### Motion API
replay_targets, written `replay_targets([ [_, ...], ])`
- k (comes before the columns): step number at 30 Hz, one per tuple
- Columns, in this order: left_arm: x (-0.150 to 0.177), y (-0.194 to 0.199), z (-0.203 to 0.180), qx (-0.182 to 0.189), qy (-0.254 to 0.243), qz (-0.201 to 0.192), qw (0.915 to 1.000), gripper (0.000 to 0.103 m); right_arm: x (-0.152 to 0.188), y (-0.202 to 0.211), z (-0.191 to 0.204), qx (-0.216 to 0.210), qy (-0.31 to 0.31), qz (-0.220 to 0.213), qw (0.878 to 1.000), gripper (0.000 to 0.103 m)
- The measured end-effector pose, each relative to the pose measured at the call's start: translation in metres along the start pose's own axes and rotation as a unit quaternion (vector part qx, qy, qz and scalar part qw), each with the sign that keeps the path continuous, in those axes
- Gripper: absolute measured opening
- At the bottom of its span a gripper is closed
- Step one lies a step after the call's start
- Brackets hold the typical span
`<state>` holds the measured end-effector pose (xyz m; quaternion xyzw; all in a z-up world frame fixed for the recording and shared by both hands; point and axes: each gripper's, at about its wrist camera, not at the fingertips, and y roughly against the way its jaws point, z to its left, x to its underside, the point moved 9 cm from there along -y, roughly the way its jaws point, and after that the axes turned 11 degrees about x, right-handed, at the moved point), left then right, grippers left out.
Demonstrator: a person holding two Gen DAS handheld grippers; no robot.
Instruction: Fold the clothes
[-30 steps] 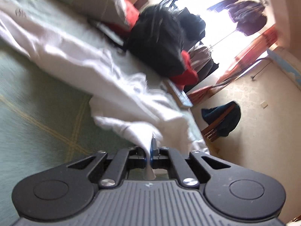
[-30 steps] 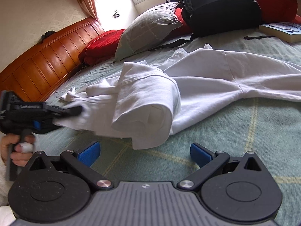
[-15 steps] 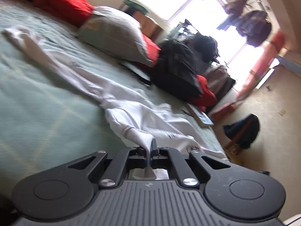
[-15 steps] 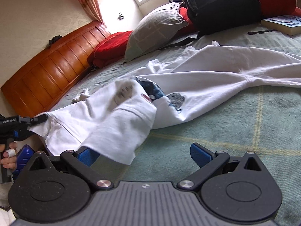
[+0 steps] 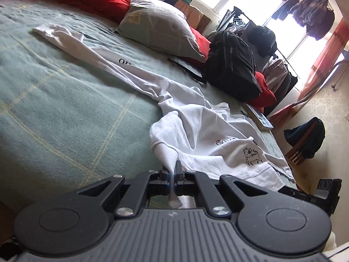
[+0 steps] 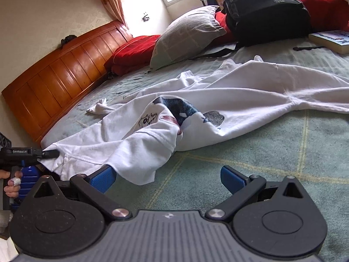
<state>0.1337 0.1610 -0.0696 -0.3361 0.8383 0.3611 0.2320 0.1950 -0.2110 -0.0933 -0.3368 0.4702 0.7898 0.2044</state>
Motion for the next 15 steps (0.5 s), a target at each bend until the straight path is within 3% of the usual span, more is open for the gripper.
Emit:
replay_targets([
  [4, 0.008, 0.013, 0.0, -0.017, -0.012, 0.008, 0.9998, 0.001, -0.004, 0.004, -0.004, -0.002, -0.01, -0.007, 1.0, 0.103],
  [10, 0.012, 0.028, 0.025, -0.079, 0.004, 0.012, 0.9968, 0.003, -0.008, 0.004, 0.0, -0.04, -0.03, -0.007, 0.999, 0.103],
  [15, 0.006, 0.031, 0.012, -0.092, -0.031, 0.017, 0.9951, 0.009, -0.009, 0.005, -0.004, -0.043, -0.037, 0.003, 0.998, 0.103],
])
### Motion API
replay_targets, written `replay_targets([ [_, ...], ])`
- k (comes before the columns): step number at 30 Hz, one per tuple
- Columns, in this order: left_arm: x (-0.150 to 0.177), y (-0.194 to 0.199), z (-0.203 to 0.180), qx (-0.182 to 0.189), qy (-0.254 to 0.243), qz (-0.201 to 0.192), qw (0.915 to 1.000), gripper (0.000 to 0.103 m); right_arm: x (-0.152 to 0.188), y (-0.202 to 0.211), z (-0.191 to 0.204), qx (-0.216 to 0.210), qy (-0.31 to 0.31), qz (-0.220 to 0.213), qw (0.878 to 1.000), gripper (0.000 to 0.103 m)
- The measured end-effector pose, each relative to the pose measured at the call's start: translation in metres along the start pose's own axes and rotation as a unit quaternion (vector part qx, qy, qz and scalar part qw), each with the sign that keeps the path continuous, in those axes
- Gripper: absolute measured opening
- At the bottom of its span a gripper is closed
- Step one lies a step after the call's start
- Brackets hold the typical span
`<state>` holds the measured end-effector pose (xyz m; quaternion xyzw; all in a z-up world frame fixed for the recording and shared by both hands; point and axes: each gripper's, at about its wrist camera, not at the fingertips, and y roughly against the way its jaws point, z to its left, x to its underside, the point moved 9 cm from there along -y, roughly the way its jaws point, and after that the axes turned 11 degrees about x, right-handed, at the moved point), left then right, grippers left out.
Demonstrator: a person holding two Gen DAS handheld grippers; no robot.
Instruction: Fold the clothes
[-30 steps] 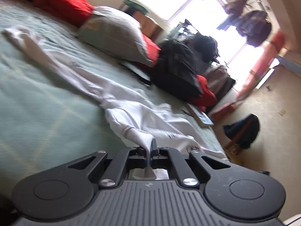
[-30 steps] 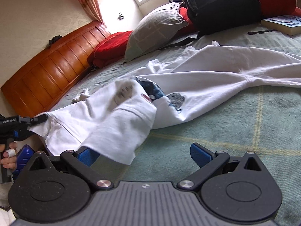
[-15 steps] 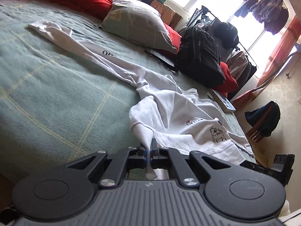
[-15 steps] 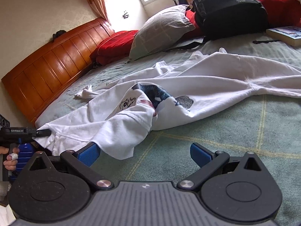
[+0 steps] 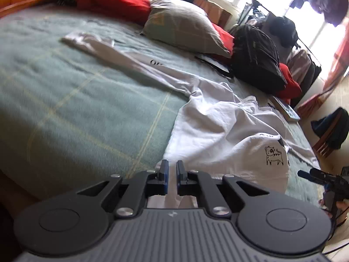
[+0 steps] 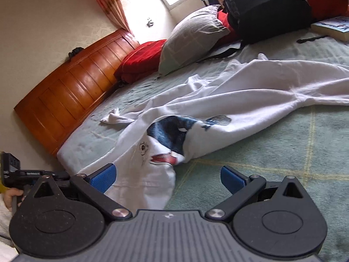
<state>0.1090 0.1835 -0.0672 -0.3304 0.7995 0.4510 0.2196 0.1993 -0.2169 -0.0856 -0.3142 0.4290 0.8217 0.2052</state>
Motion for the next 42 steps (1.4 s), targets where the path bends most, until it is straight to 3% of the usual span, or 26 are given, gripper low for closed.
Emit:
replay_targets([
  [4, -0.003, -0.017, -0.036, 0.018, -0.053, 0.021, 0.9982, 0.028, 0.006, -0.006, -0.007, 0.041, 0.007, 0.018, 0.999, 0.103],
  [7, 0.002, -0.043, -0.072, 0.048, -0.092, 0.051, 0.9933, 0.038, 0.015, -0.014, -0.016, 0.133, 0.051, 0.037, 0.989, 0.103],
  [10, 0.009, -0.074, -0.113, 0.084, -0.127, 0.082, 0.985, 0.047, 0.024, -0.017, -0.024, 0.233, 0.111, 0.052, 0.965, 0.103],
  [14, 0.021, -0.107, -0.173, 0.147, -0.164, 0.118, 0.9683, 0.052, 0.043, -0.025, -0.042, 0.308, 0.156, 0.07, 0.936, 0.103],
  [19, 0.033, -0.134, -0.242, 0.216, -0.186, 0.153, 0.9463, 0.064, 0.05, -0.017, -0.055, 0.272, 0.117, 0.043, 0.954, 0.103],
  [22, 0.044, -0.153, -0.273, 0.242, -0.18, 0.178, 0.9369, 0.068, 0.05, -0.002, -0.055, 0.27, 0.125, 0.048, 0.953, 0.103],
  [26, 0.066, -0.189, -0.29, 0.264, -0.125, 0.223, 0.9299, 0.07, 0.046, 0.025, -0.073, 0.309, 0.106, 0.033, 0.945, 0.103],
  [29, 0.085, -0.212, -0.278, 0.232, -0.094, 0.25, 0.9354, 0.069, 0.042, 0.041, -0.092, 0.341, 0.084, 0.025, 0.936, 0.103],
  [31, 0.088, -0.217, -0.266, 0.188, -0.111, 0.248, 0.9439, 0.069, 0.039, 0.048, -0.101, 0.35, 0.07, 0.018, 0.934, 0.103],
  [38, 0.053, -0.197, -0.233, 0.059, -0.198, 0.172, 0.9632, 0.07, 0.021, 0.046, -0.099, 0.333, 0.049, -0.012, 0.941, 0.103],
  [42, 0.027, -0.191, -0.211, 0.032, -0.208, 0.159, 0.9647, 0.071, 0.017, 0.036, -0.092, 0.318, 0.057, -0.009, 0.946, 0.103],
])
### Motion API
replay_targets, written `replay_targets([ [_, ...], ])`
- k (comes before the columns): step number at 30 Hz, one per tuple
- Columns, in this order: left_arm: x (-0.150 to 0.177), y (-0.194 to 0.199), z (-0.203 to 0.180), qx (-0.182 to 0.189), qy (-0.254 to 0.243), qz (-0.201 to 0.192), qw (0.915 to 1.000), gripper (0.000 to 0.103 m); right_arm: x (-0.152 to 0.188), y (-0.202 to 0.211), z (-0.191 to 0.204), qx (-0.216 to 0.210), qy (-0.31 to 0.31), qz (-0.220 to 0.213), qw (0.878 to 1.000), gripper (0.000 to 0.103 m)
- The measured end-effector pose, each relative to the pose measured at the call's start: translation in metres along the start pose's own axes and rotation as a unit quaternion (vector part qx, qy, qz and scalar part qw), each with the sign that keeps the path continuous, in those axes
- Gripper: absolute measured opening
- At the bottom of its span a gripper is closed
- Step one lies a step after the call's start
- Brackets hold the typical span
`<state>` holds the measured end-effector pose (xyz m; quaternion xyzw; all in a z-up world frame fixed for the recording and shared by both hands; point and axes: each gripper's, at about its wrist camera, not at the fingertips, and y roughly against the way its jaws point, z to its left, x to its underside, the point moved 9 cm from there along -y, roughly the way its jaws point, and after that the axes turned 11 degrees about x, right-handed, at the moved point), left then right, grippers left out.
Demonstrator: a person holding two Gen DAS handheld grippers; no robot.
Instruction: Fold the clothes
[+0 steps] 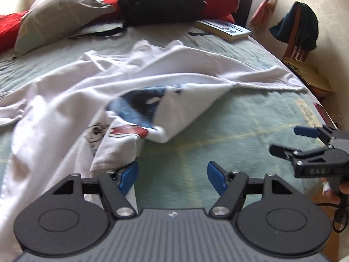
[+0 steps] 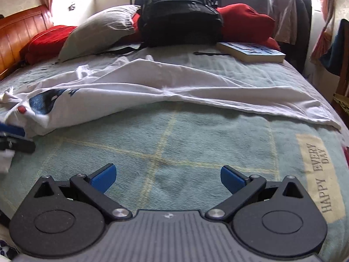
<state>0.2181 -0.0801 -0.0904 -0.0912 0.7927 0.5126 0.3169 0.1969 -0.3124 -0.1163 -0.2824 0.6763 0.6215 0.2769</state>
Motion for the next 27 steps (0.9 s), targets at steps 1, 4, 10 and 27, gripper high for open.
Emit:
replay_targets([
  [1, -0.003, 0.001, 0.008, -0.004, 0.002, -0.002, 1.0, 0.071, -0.001, -0.001, 0.003, -0.006, 0.001, 0.001, 1.0, 0.103],
  [4, -0.016, 0.004, 0.029, -0.011, 0.012, -0.021, 0.9996, 0.071, -0.003, 0.0, 0.012, -0.033, -0.005, 0.004, 0.999, 0.103],
  [10, -0.047, -0.002, 0.066, 0.021, 0.056, -0.054, 0.9967, 0.07, -0.006, 0.001, 0.036, -0.071, 0.012, 0.007, 0.997, 0.103],
  [27, -0.062, -0.008, 0.108, 0.089, 0.122, -0.048, 0.9874, 0.077, -0.024, -0.021, 0.109, -0.277, -0.032, 0.051, 0.959, 0.103],
])
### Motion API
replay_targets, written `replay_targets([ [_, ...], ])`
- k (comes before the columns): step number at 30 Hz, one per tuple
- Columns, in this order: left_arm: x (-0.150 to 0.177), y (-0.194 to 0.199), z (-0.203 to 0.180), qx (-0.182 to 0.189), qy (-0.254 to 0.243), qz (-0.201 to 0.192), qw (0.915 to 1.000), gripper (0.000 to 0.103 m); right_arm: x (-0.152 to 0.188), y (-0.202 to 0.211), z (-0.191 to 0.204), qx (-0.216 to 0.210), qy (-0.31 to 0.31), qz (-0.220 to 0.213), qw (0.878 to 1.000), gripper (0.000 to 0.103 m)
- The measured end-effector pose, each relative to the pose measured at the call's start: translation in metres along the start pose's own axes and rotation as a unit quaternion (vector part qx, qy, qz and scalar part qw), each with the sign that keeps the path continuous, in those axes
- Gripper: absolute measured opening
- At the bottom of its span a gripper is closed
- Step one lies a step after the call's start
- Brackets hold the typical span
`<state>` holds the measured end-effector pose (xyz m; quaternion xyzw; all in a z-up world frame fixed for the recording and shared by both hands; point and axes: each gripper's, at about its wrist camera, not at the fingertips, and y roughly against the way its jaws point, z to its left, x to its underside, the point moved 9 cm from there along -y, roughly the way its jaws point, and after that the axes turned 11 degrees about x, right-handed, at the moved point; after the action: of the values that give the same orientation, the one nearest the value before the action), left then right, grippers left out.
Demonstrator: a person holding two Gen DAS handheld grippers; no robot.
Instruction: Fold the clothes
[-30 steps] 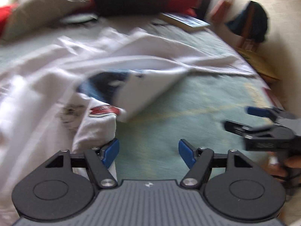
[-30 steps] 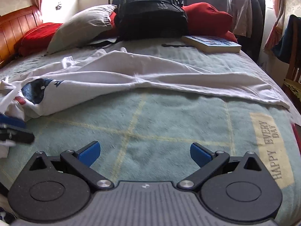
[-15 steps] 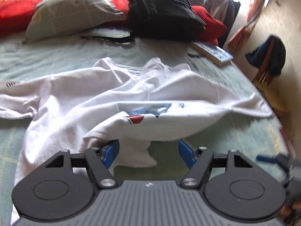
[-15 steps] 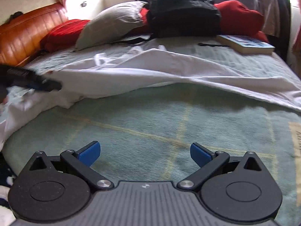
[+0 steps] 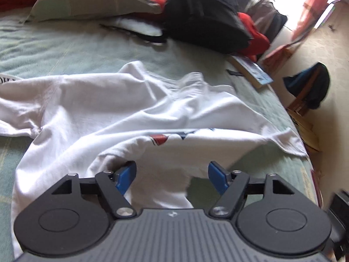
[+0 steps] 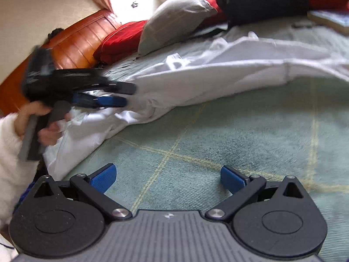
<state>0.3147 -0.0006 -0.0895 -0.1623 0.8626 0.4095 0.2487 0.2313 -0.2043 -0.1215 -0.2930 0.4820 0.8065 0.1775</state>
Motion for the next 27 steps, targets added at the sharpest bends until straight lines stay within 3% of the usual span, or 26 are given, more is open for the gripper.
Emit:
replay_targets([
  [8, 0.064, 0.032, -0.036, -0.035, -0.082, 0.009, 0.996, 0.086, -0.02, -0.015, 0.004, -0.085, -0.062, -0.016, 0.994, 0.103],
  [15, 0.097, 0.042, -0.029, -0.068, -0.086, 0.035, 0.9934, 0.086, -0.034, -0.051, 0.037, -0.133, -0.06, 0.014, 0.989, 0.101],
  [21, 0.108, 0.048, -0.018, -0.09, -0.086, 0.039, 0.9915, 0.086, -0.043, -0.085, 0.054, -0.189, -0.108, 0.051, 0.975, 0.083],
  [24, 0.109, 0.051, -0.013, -0.088, -0.075, 0.034, 0.9927, 0.086, -0.049, -0.103, 0.054, -0.2, -0.137, 0.06, 0.968, 0.068],
  [27, 0.11, 0.053, -0.01, -0.082, -0.067, 0.029, 0.994, 0.087, -0.052, -0.119, 0.044, -0.198, -0.175, 0.061, 0.963, 0.045],
])
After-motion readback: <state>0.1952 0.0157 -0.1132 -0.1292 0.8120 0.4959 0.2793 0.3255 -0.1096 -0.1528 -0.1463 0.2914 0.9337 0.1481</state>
